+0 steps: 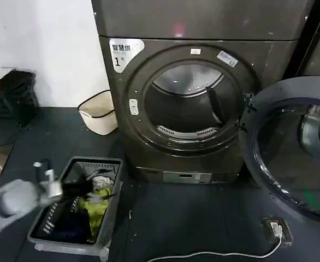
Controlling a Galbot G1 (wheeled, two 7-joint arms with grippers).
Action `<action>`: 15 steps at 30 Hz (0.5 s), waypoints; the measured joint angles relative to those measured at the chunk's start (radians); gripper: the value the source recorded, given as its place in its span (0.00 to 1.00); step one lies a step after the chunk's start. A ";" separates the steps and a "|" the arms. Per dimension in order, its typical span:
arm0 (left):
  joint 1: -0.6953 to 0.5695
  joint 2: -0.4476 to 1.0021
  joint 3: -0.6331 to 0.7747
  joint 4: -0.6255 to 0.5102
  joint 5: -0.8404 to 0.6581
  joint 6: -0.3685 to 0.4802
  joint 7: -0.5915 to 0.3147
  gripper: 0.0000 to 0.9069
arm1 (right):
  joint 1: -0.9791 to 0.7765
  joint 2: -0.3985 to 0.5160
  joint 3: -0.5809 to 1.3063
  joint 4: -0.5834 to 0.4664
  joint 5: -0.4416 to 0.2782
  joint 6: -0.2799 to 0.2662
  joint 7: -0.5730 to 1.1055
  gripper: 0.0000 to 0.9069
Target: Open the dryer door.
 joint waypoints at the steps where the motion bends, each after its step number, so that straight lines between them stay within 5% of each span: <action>1: 0.013 0.015 -0.019 0.012 0.027 0.001 0.002 1.00 | 0.002 0.000 -0.003 0.000 0.000 0.000 -0.001 1.00; 15: 0.069 0.113 -0.073 0.125 0.177 0.123 0.098 1.00 | 0.009 0.000 -0.019 0.003 0.002 -0.001 -0.004 1.00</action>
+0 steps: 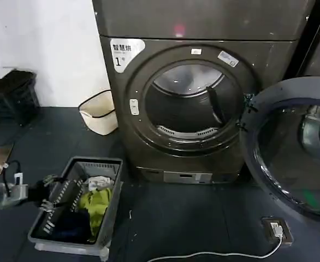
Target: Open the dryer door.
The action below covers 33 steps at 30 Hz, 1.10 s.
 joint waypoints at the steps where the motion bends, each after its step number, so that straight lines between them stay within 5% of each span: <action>1: 0.000 0.001 -0.001 0.006 0.006 0.005 0.012 1.00 | 0.000 0.000 0.000 0.001 0.000 0.000 0.000 1.00; 5: 0.001 0.010 -0.010 0.032 0.089 0.012 0.077 1.00 | -0.004 0.001 -0.001 0.003 0.001 0.000 -0.001 1.00; 33: 0.006 0.006 -0.019 0.050 0.148 -0.018 0.091 1.00 | -0.021 0.012 0.015 0.015 0.001 0.000 -0.021 1.00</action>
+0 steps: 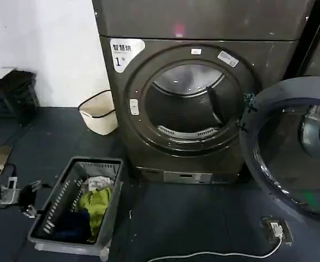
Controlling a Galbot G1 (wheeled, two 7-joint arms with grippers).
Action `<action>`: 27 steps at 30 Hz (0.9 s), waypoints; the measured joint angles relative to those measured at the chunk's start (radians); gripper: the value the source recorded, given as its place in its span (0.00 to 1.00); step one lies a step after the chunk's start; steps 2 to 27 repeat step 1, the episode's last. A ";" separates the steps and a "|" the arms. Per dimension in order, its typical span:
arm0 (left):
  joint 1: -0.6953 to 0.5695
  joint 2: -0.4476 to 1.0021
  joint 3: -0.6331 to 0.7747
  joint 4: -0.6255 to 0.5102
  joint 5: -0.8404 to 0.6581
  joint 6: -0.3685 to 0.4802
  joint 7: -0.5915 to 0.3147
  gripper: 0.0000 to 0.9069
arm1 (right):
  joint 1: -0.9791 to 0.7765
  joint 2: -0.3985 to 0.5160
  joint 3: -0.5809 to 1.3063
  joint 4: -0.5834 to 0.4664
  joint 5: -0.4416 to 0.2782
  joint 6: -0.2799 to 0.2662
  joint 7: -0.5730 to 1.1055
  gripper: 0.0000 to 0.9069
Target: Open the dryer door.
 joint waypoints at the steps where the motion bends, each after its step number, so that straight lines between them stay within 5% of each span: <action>1: 0.000 0.000 0.000 0.001 0.002 0.000 0.000 1.00 | 0.000 0.000 0.001 0.000 0.000 0.000 0.000 1.00; 27: 0.000 0.000 0.000 0.001 0.002 0.000 0.000 1.00 | 0.000 0.000 0.001 0.000 0.000 0.000 0.000 1.00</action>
